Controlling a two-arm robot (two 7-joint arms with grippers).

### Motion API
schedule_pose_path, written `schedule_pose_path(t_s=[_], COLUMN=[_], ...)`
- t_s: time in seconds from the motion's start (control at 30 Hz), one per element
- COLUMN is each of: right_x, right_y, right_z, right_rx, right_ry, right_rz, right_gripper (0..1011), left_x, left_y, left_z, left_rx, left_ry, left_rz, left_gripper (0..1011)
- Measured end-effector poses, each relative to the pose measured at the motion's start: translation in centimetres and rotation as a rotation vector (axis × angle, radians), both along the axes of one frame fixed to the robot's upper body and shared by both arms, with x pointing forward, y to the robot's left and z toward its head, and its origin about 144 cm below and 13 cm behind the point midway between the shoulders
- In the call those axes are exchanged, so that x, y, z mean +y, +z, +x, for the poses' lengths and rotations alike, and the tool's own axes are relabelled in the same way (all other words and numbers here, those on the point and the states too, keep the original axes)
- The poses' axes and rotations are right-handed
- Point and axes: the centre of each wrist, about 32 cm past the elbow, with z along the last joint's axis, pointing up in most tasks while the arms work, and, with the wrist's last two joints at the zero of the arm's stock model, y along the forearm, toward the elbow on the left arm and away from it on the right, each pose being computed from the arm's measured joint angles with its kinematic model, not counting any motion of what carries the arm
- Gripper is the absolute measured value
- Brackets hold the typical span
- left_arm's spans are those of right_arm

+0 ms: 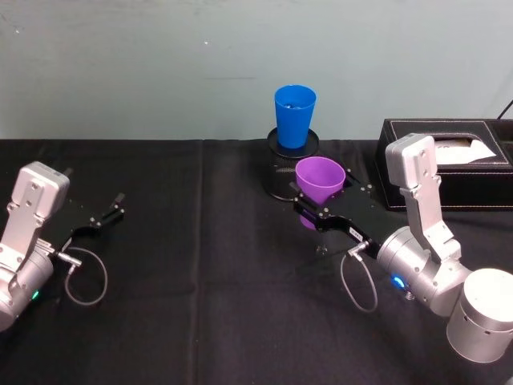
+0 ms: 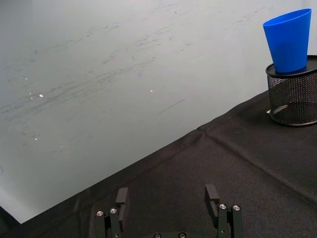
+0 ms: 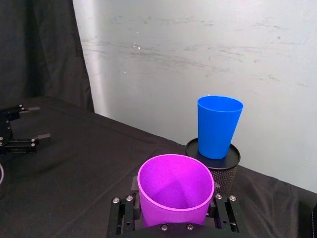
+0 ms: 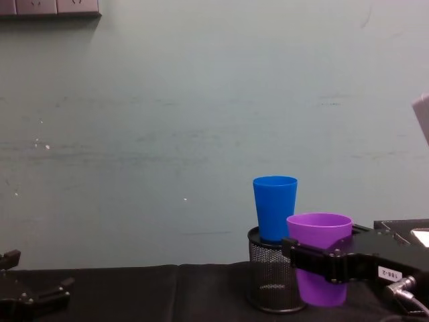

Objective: Pick up one cup with a gripper and tap it against the other cup.

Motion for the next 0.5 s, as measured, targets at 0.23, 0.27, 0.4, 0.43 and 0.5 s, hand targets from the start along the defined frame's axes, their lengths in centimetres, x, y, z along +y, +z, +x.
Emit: schedule_pose_path(t_s=[0.23, 0.27, 0.4, 0.43, 0.5], right_x=[0.0, 0.0, 0.0, 0.0, 0.0], right_y=[0.0, 0.0, 0.0, 0.0, 0.0], right_z=[0.0, 0.0, 0.0, 0.0, 0.0], right_rx=[0.0, 0.0, 0.0, 0.0, 0.0], right_ry=[0.0, 0.0, 0.0, 0.0, 0.0], right_rz=[0.0, 0.0, 0.0, 0.0, 0.0], right_gripper=[733, 733, 733, 733, 733], left_x=[0.0, 0.0, 0.0, 0.0, 0.0], left_y=[0.0, 0.0, 0.0, 0.0, 0.0], left_z=[0.0, 0.0, 0.0, 0.0, 0.0], left_rx=[0.0, 0.0, 0.0, 0.0, 0.0], left_ry=[0.0, 0.0, 0.0, 0.0, 0.0], left_rz=[0.0, 0.0, 0.0, 0.0, 0.0], left_gripper=[1000, 1000, 1000, 1000, 1000])
